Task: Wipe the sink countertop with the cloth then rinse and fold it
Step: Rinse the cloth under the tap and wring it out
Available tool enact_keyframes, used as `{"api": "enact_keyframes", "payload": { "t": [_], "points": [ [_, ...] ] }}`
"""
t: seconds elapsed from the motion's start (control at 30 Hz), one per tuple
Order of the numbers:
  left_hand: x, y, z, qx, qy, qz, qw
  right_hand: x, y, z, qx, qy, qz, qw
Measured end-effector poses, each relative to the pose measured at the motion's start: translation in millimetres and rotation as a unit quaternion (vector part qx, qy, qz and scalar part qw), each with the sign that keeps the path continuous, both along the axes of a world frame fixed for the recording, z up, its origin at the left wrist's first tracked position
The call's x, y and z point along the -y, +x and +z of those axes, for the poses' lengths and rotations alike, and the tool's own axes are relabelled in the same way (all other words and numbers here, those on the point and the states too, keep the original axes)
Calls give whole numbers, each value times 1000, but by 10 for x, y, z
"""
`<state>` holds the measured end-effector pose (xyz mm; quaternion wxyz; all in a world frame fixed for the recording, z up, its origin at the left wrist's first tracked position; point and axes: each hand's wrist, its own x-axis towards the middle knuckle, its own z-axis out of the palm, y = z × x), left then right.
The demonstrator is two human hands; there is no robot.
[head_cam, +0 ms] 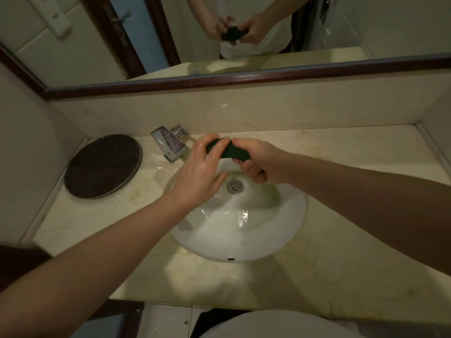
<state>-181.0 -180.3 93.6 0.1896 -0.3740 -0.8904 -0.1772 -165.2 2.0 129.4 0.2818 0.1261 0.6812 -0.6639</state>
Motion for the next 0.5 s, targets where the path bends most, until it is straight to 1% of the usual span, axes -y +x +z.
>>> {"api": "enact_keyframes", "payload": {
  "t": [0.03,0.07,0.1,0.17,0.2,0.27,0.33,0.43,0.5],
  "points": [
    [-22,11,-19,-68,-12,-14,997,-2,15,73,64,-58,21,996],
    [-54,10,-14,-117,-5,-28,993,6,25,136,105,-102,55,988],
    [-82,-6,25,-151,19,-38,988,22,36,204,128,-135,95,978],
    [-117,-64,165,-187,74,-54,978,69,74,341,157,-178,160,958],
    [-135,-81,258,-189,85,-51,977,87,90,402,167,-198,177,950],
    [-157,-95,414,-168,73,-21,983,96,90,491,177,-223,184,941],
    [-184,-65,522,-113,40,22,993,90,73,553,168,-210,179,946],
    [-243,-16,634,11,-22,80,996,80,53,575,144,-129,158,968],
    [-277,-4,681,36,-72,93,992,71,50,585,130,-60,142,980]
  ]
}}
